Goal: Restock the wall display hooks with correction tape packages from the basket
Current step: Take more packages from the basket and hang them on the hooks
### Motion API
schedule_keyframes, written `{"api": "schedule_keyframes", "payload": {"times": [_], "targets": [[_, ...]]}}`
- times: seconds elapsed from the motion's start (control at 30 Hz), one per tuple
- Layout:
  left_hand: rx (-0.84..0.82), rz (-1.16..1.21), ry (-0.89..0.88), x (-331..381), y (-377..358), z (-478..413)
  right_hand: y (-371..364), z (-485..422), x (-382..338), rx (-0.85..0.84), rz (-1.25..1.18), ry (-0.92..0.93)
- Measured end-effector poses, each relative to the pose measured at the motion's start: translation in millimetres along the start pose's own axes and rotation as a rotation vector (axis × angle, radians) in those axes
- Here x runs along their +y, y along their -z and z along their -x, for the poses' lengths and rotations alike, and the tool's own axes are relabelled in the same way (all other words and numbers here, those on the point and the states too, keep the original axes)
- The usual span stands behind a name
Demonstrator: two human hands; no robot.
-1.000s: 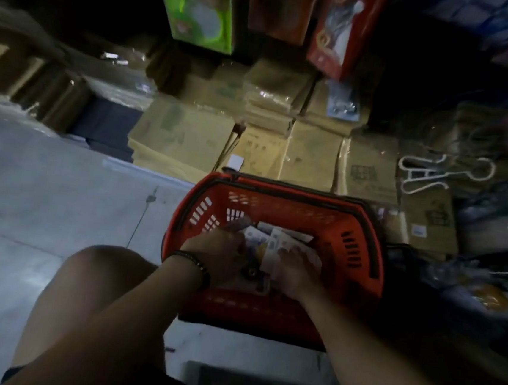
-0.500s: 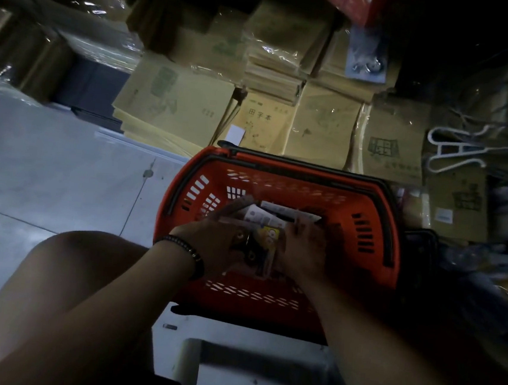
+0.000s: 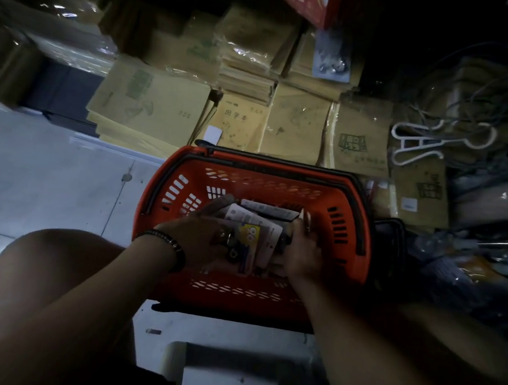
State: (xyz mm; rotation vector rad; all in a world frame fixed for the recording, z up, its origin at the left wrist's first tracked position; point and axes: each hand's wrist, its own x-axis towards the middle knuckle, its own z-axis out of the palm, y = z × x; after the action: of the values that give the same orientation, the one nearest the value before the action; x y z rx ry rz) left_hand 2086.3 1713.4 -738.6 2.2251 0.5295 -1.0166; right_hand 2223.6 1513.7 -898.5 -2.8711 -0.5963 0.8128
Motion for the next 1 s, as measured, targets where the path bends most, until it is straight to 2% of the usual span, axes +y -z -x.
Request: {"api": "schedule_keyframes", "payload": {"times": [0.17, 0.27, 0.37, 0.4, 0.5, 0.53, 0.57, 0.67, 0.77, 0.83, 0.93, 1.0], "targets": [[-0.048, 0.004, 0.029, 2, 6, 7, 26, 26, -13, 0.073, -0.148, -0.025], [-0.029, 0.016, -0.007, 0, -1, 13, 46, 50, -29, 0.144, -0.38, 0.013], [0.006, 0.127, -0.007, 5, -13, 20, 68, 79, -45, 0.242, -0.656, 0.065], [0.019, 0.232, 0.029, 4, -20, 21, 76, 90, -50, 0.282, -0.752, 0.086], [-0.017, 0.842, 0.123, 10, -25, 41, 92, 119, -65, 0.355, -1.028, 0.133], [0.041, 0.911, 0.049, 20, -23, 55, 97, 128, -69, 0.359, -1.127, 0.125], [0.085, 1.067, 0.054, 26, -23, 68, 104, 139, -75, 0.359, -1.219, 0.121], [0.105, 1.517, 0.004, 52, -28, 98, 128, 174, -88, 0.359, -1.4, 0.157], [0.31, 1.721, -0.168, 71, -21, 120, 147, 200, -97, 0.351, -1.411, 0.251], [0.431, 1.739, -0.286, 78, -12, 134, 163, 212, -101, 0.332, -1.318, 0.32], [0.532, 1.725, -0.347, 81, 9, 159, 197, 224, -98, 0.306, -1.094, 0.412], [0.601, 1.702, -0.371, 81, 30, 178, 232, 231, -93, 0.327, -0.836, 0.48]]}}
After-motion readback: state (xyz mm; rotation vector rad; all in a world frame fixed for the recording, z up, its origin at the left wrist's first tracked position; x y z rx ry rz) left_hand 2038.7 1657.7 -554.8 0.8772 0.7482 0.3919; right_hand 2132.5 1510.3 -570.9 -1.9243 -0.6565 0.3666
